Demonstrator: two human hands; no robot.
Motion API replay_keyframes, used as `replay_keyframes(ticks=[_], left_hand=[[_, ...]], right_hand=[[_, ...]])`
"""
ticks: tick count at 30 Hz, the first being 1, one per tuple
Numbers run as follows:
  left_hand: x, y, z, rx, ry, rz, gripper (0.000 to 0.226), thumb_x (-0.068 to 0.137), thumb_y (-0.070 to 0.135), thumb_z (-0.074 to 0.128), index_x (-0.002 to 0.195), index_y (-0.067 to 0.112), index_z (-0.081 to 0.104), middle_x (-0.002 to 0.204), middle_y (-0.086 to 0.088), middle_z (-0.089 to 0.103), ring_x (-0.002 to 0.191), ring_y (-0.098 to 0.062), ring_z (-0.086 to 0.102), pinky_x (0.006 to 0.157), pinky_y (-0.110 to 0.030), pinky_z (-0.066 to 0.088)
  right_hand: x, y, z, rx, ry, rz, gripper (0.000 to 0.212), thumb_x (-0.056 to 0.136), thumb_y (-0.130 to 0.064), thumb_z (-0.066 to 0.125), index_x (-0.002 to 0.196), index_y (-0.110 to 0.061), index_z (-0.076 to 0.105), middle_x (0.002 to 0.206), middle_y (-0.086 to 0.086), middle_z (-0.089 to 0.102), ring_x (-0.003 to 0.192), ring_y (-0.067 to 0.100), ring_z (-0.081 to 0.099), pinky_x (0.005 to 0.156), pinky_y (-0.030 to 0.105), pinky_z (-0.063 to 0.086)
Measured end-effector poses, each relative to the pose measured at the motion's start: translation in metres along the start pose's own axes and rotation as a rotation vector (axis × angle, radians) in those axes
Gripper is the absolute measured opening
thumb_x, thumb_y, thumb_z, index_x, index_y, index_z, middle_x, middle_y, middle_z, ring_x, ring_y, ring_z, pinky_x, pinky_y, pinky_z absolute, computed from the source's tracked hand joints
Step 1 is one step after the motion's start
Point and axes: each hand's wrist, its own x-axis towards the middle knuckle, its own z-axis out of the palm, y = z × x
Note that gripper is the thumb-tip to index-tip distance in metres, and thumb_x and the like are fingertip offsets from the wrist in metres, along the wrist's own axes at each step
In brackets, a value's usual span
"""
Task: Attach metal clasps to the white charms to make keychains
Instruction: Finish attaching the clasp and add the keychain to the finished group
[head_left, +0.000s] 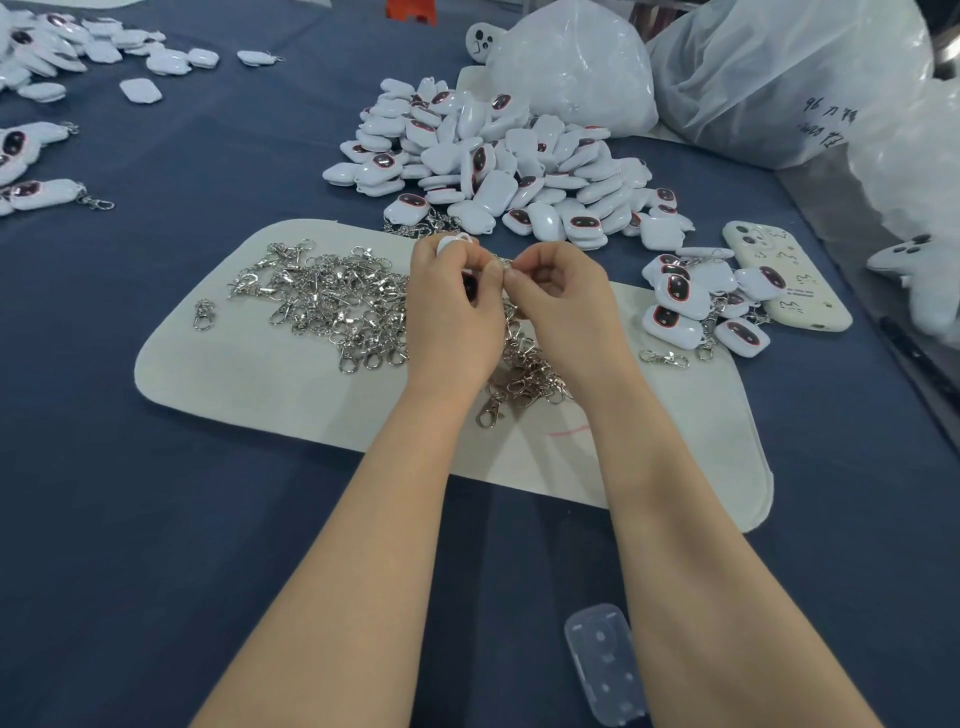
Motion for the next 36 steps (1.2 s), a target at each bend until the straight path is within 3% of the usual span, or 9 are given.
replay_keyframes(ticks=[5, 8, 11, 18, 21, 25, 30, 32, 36], left_hand=[[-0.001, -0.001, 0.000, -0.013, -0.024, -0.052, 0.005, 0.093, 0.012, 0.055, 0.088, 0.013, 0.058, 0.108, -0.003, 0.051, 0.085, -0.010, 0.049, 0.079, -0.013, 0.036], [0.001, -0.002, 0.000, -0.067, -0.035, -0.118, 0.007, 0.093, 0.014, 0.056, 0.092, 0.009, 0.061, 0.110, -0.007, 0.059, 0.086, -0.011, 0.054, 0.082, -0.019, 0.043], [0.003, -0.001, -0.002, -0.128, -0.059, -0.158, 0.009, 0.093, 0.015, 0.057, 0.088, 0.012, 0.064, 0.087, 0.001, 0.063, 0.075, -0.008, 0.055, 0.072, -0.019, 0.044], [-0.001, 0.002, -0.003, -0.175, -0.084, -0.123, 0.010, 0.093, 0.016, 0.056, 0.099, 0.019, 0.064, 0.089, 0.009, 0.063, 0.073, 0.000, 0.062, 0.072, -0.017, 0.049], [-0.001, 0.004, -0.005, -0.263, -0.089, -0.154, 0.029, 0.094, 0.010, 0.045, 0.119, 0.022, 0.050, 0.101, 0.008, 0.057, 0.071, -0.001, 0.065, 0.074, -0.024, 0.052], [-0.003, 0.006, -0.007, -0.281, -0.138, -0.162, 0.029, 0.092, 0.007, 0.045, 0.117, 0.019, 0.037, 0.104, -0.001, 0.057, 0.062, -0.004, 0.066, 0.068, -0.032, 0.055], [-0.002, 0.000, -0.005, -0.120, -0.175, -0.086, 0.024, 0.090, 0.013, 0.053, 0.112, 0.016, 0.043, 0.090, 0.015, 0.051, 0.065, 0.010, 0.056, 0.066, -0.015, 0.049], [-0.001, -0.002, -0.005, -0.063, -0.173, -0.082, 0.022, 0.090, 0.015, 0.055, 0.111, 0.014, 0.047, 0.086, 0.016, 0.050, 0.068, 0.006, 0.054, 0.060, -0.009, 0.042], [-0.001, -0.004, -0.005, -0.015, -0.172, -0.091, 0.022, 0.088, 0.016, 0.058, 0.108, 0.015, 0.050, 0.085, 0.016, 0.050, 0.079, -0.013, 0.059, 0.063, -0.016, 0.043]], right_hand=[[-0.001, 0.002, -0.003, -0.078, -0.037, -0.082, 0.011, 0.088, -0.006, 0.059, 0.087, -0.014, 0.052, 0.080, -0.011, 0.053, 0.077, 0.003, 0.052, 0.071, 0.014, 0.042], [-0.002, 0.005, 0.001, -0.127, -0.013, -0.118, 0.013, 0.090, -0.006, 0.056, 0.088, -0.016, 0.050, 0.079, -0.014, 0.053, 0.076, 0.004, 0.053, 0.071, 0.016, 0.043], [-0.002, 0.008, 0.003, -0.163, 0.024, -0.157, 0.013, 0.091, -0.007, 0.056, 0.088, -0.017, 0.048, 0.076, -0.015, 0.053, 0.070, 0.004, 0.052, 0.065, 0.012, 0.041], [0.001, 0.008, -0.005, -0.138, 0.079, -0.108, 0.013, 0.091, -0.007, 0.054, 0.084, -0.018, 0.049, 0.075, -0.005, 0.059, 0.081, 0.024, 0.064, 0.080, 0.042, 0.052], [0.002, 0.011, -0.010, -0.188, 0.105, -0.088, 0.018, 0.092, -0.008, 0.053, 0.081, -0.021, 0.048, 0.073, -0.007, 0.059, 0.080, 0.021, 0.064, 0.078, 0.035, 0.052], [0.002, 0.013, -0.010, -0.340, 0.076, -0.127, 0.008, 0.092, -0.008, 0.051, 0.089, -0.015, 0.048, 0.085, 0.002, 0.062, 0.084, 0.021, 0.059, 0.075, 0.028, 0.045], [0.000, 0.010, -0.007, -0.383, 0.024, -0.155, 0.009, 0.092, -0.006, 0.051, 0.089, -0.014, 0.048, 0.087, 0.005, 0.060, 0.084, 0.022, 0.055, 0.074, 0.029, 0.043], [-0.001, 0.010, -0.007, -0.390, 0.006, -0.151, 0.010, 0.092, -0.005, 0.051, 0.089, -0.014, 0.048, 0.086, 0.004, 0.059, 0.083, 0.021, 0.055, 0.074, 0.029, 0.043], [0.000, 0.009, -0.008, -0.416, -0.019, -0.173, 0.012, 0.092, -0.004, 0.051, 0.087, -0.015, 0.048, 0.084, 0.002, 0.056, 0.079, 0.018, 0.050, 0.068, 0.025, 0.037]])
